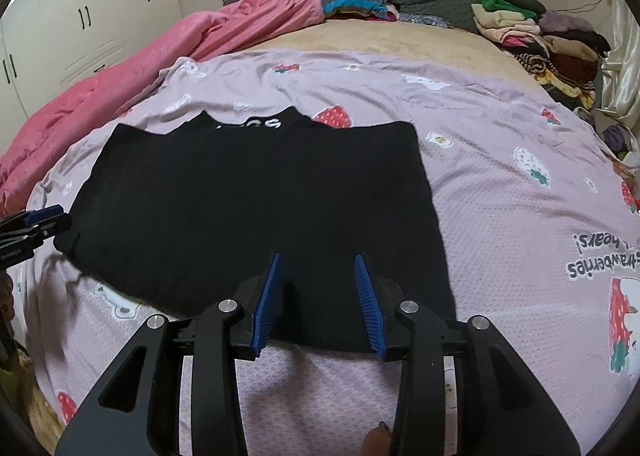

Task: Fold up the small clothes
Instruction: 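Lower the folded sweater onto the sheet and open both tools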

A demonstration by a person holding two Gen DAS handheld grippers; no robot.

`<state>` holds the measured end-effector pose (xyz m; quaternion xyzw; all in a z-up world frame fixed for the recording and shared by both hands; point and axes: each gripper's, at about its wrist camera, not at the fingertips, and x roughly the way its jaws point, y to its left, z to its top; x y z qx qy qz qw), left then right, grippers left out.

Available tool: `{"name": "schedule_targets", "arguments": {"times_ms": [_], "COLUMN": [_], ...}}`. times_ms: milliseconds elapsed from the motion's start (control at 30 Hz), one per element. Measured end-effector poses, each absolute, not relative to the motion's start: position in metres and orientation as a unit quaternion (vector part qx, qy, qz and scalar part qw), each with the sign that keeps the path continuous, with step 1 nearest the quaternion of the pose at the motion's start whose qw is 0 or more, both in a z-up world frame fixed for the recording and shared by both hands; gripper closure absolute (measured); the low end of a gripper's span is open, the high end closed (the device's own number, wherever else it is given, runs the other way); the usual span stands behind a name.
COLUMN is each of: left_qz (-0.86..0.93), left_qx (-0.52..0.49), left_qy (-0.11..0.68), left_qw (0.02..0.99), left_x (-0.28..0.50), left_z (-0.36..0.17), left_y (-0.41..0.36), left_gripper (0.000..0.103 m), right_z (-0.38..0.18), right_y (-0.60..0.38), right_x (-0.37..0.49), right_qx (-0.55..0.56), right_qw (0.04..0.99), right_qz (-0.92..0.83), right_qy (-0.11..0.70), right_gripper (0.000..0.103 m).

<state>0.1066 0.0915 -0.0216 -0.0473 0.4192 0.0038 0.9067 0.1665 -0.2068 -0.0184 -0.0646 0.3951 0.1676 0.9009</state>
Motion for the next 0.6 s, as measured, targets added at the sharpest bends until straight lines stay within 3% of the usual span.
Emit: {"name": "schedule_targets", "arguments": {"times_ms": [200,333,600], "left_qz": [0.006,0.004,0.006], "left_qx": [-0.038,-0.046,-0.048], "left_qy": [0.434,0.446,0.446], "left_qw": [0.9,0.894,0.894], "left_x": [0.105,0.104,0.098], "left_z": [-0.031,-0.039,-0.043], "left_y": [0.088,0.088,0.089], "left_gripper": [0.059,0.059,0.059], "right_z": [-0.025,-0.032,-0.049], "right_y": [-0.208,-0.216,-0.234], "right_x": [0.167,0.171,0.171], "right_qx": [-0.068,-0.069,-0.043], "right_qw": [0.898,0.894,0.885], "right_qz": [0.162,0.147,0.13], "right_qy": [0.404,0.418,0.445], "right_gripper": [0.066,0.056,0.056]}}
